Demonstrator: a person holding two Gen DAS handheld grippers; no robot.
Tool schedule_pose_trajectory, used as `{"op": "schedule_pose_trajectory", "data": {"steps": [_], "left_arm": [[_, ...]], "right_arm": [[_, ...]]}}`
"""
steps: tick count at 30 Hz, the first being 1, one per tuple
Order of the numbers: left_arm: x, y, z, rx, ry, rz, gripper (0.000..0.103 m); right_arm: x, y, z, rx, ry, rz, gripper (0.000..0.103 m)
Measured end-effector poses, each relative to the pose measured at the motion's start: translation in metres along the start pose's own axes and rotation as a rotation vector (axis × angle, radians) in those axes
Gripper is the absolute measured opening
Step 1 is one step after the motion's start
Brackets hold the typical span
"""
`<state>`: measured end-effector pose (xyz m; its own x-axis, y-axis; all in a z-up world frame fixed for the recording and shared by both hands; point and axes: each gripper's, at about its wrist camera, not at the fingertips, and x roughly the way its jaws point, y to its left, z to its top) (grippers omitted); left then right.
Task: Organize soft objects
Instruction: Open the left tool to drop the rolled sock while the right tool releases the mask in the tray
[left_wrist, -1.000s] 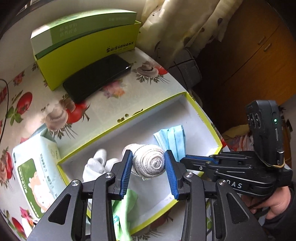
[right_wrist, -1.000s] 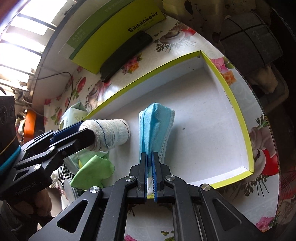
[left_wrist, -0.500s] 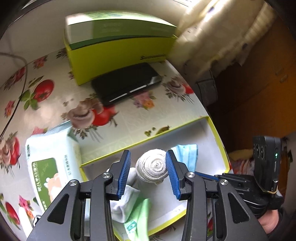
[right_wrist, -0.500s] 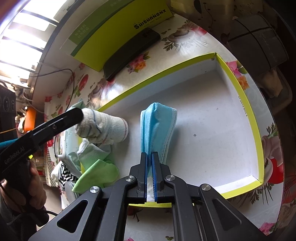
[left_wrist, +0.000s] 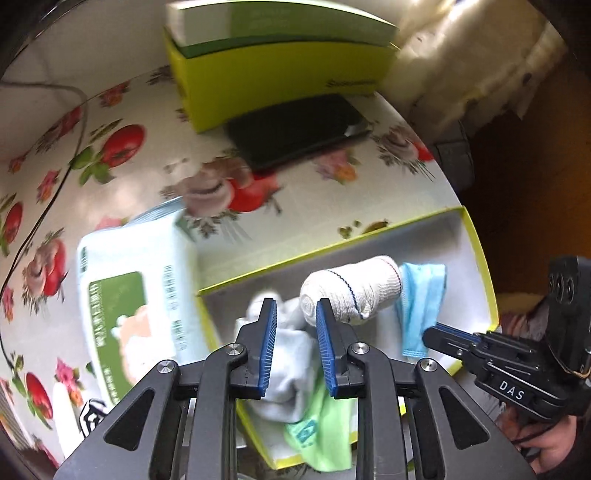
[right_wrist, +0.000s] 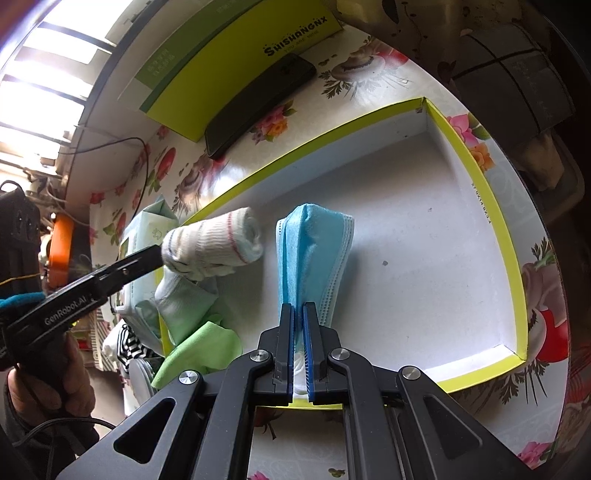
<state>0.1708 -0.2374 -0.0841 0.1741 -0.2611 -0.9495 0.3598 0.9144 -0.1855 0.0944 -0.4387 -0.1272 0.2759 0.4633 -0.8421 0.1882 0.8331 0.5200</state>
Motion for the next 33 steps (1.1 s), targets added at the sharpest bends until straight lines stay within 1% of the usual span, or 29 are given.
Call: {"op": "schedule_pose_trajectory", "data": {"steps": [3,8,11,15,18,20,23,29,33], "left_arm": [[0.005,-0.01,0.004,0.041,0.017,0.021,0.023],[-0.011,0.004,0.006,-0.013,-0.015,0.021,0.023],[-0.023,0.013,0.004,-0.037,-0.038,0.016,0.023],[-0.037,0.018,0.0,-0.056,-0.058,-0.007,0.023],[-0.048,0.019,-0.006,-0.055,-0.07,-0.022,0.023],[-0.055,0.021,-0.011,-0.055,-0.083,-0.032,0.023],[-0.068,0.024,-0.018,-0.055,-0.108,-0.04,0.023],[-0.087,0.032,-0.038,-0.052,-0.13,-0.042,0.023],[-0.097,0.039,-0.059,-0.056,-0.134,-0.037,0.023]], "right_arm": [[0.002,0.003,0.003,-0.005,0.003,0.001,0.005],[0.011,0.001,0.011,0.015,0.005,0.017,0.005],[0.014,0.001,0.019,0.032,-0.015,0.021,0.005],[0.016,0.003,0.03,0.045,-0.031,0.013,0.006],[0.011,0.004,0.028,0.045,-0.032,0.014,0.012],[0.004,0.007,0.022,0.028,-0.029,0.005,0.025],[-0.007,0.017,0.01,-0.006,-0.027,-0.003,0.035],[-0.033,0.043,-0.015,-0.077,-0.038,-0.006,0.045],[-0.046,0.065,-0.031,-0.13,-0.046,-0.003,0.048]]}}
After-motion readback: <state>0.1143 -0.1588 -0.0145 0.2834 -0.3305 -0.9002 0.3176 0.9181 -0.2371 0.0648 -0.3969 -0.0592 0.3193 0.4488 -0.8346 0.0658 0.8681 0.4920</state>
